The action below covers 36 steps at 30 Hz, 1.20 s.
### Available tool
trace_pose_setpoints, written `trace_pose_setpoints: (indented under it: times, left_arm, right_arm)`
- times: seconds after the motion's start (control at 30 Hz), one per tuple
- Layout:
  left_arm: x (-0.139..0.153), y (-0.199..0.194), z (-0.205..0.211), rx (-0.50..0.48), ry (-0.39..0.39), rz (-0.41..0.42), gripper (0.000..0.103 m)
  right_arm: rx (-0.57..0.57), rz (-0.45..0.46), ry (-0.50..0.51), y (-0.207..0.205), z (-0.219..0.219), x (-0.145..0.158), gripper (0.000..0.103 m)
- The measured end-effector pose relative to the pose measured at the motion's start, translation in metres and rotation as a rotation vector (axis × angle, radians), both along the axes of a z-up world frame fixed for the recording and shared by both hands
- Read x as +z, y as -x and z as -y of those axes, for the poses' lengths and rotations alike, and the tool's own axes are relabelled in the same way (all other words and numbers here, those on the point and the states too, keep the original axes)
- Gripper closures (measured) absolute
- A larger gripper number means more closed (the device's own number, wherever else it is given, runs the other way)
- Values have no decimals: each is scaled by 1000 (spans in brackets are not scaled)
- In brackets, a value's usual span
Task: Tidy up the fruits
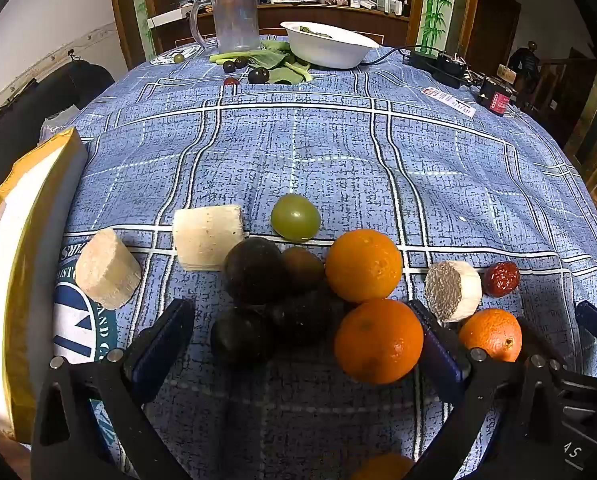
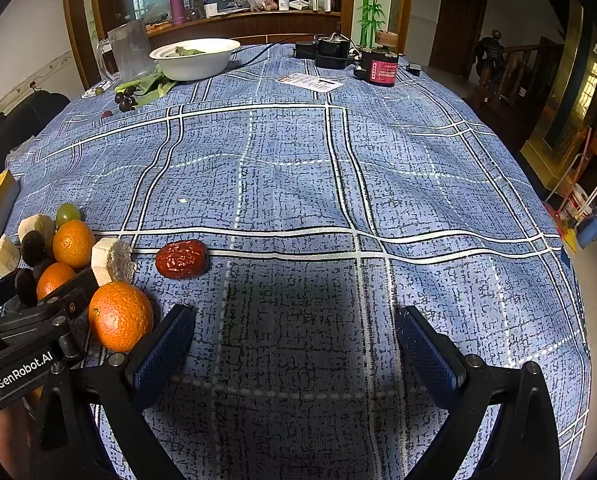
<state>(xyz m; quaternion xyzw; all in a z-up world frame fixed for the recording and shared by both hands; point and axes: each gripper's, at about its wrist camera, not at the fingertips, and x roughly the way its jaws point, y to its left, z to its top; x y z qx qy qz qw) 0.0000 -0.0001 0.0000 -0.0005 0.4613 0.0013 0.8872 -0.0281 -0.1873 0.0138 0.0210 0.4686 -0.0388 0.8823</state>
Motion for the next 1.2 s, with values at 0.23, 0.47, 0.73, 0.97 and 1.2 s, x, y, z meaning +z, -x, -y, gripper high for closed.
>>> trace_pose_setpoints:
  times: [0.23,0.47,0.73,0.97,1.2]
  left_arm:
    - [0,0,0,0,2,-1,0]
    - [0,0,0,0,2,-1,0]
    - [0,0,0,0,2,-1,0]
    - [0,0,0,0,2,-1,0]
    - [1,-2,-1,-43,-4,-40,0]
  right_arm:
    - [0,1,-1,0,0,0,1]
    - [0,0,-1,0,0,0,1]
    - [0,1,0,0,0,0,1]
    - [0,0,0,0,0,0,1]
    - [0,0,-1,1,0,0,1]
